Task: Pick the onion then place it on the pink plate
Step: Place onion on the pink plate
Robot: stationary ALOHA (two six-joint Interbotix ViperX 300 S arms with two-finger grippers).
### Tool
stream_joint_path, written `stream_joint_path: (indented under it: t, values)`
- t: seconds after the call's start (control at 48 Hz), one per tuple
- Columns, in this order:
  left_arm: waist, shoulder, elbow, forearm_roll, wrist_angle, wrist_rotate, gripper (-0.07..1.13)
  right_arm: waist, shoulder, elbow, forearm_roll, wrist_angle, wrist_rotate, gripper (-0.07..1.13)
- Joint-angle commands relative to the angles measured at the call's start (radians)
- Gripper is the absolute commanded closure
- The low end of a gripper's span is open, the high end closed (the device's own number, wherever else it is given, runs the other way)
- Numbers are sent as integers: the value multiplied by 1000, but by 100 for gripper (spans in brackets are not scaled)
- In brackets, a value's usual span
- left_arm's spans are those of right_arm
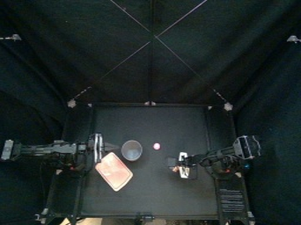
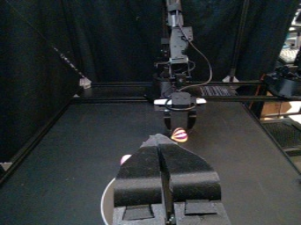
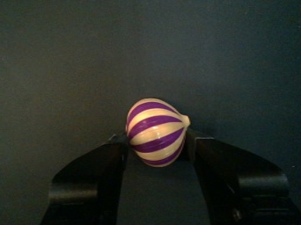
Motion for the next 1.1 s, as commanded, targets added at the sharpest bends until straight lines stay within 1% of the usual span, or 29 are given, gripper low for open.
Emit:
stream_joint_path:
  t: [0.021, 0.167, 0.417, 0.542, 0.771, 0.938, 1.104]
  values:
    - [3, 3, -12, 0, -6, -2, 94, 3, -5, -9, 5, 2, 3, 37]
    - [2, 3, -9, -8, -5, -2, 94, 11, -11, -51, 12, 2, 3, 38]
    - [2, 2, -9, -12, -5, 3, 94, 48, -6, -252, 14, -2, 0, 38]
    - [5, 2, -8, -12, -5, 5, 94, 54, 41, -359, 6, -21, -5, 38]
    - [18, 3, 8, -12, -5, 5, 94, 44, 209, -561, 8, -75, 0, 38]
    - [48, 2, 43, -15, -5, 0, 94, 46, 370, -762, 5, -72, -5, 38]
    - [78, 0, 58, -48, -5, 3, 94, 43, 502, -948, 5, -43, -2, 38]
